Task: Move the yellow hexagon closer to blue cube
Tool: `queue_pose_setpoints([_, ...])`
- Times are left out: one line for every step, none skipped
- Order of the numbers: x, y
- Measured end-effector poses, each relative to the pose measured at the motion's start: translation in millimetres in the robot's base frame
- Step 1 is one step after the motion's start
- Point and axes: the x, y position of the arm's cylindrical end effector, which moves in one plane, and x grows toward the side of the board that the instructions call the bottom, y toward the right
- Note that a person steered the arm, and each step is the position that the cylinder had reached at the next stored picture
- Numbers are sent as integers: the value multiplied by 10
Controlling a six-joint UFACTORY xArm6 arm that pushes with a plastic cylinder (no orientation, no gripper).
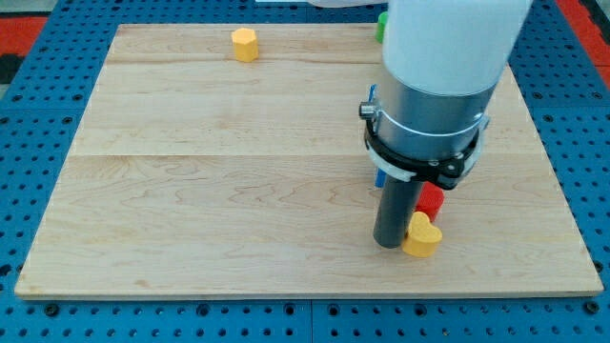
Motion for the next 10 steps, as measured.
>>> queue_pose_setpoints([-32, -88])
queue_pose_setpoints([-301, -664])
queue_pose_setpoints([-777, -802])
queue_pose_setpoints([-1336, -788])
queue_pose_setpoints([-1818, -788])
queue_pose_setpoints([-2331, -788])
queue_pose_setpoints([-2808, -788])
queue_pose_setpoints([-3281, -788])
queue_pose_setpoints([-3620, -919])
queue_pose_setpoints([-3648, -1348])
